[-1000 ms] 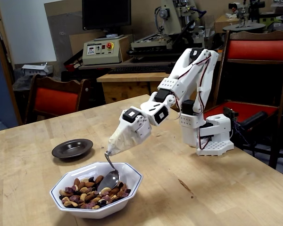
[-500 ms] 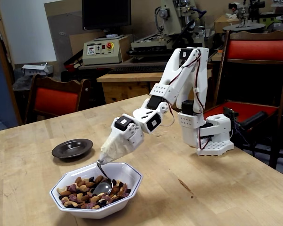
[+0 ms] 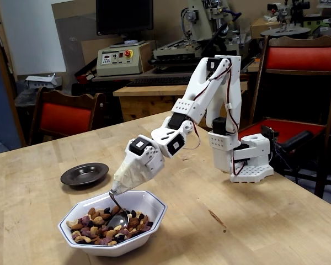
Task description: Use spoon to take food
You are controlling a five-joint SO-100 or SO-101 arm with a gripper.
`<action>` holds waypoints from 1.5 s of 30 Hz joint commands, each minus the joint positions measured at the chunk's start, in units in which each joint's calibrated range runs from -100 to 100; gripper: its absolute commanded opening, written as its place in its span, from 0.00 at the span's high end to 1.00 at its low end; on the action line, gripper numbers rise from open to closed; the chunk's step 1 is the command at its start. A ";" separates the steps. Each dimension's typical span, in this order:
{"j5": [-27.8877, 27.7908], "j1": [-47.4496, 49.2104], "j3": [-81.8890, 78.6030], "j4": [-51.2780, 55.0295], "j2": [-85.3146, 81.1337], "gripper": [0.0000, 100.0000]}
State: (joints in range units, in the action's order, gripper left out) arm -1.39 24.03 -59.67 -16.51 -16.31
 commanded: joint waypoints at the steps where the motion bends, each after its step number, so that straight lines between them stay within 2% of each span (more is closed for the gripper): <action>1: 0.20 0.12 3.83 -1.12 -0.42 0.95; 7: 0.20 -0.25 3.83 -2.06 -1.11 0.95; 17: 0.15 -0.33 3.13 -15.34 -0.51 0.96; 22: 0.15 -0.33 3.04 -18.59 -0.51 0.96; 45: 0.15 -0.40 2.95 -19.69 -1.19 0.95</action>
State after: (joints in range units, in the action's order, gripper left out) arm -1.29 23.96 -59.76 -34.59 -15.79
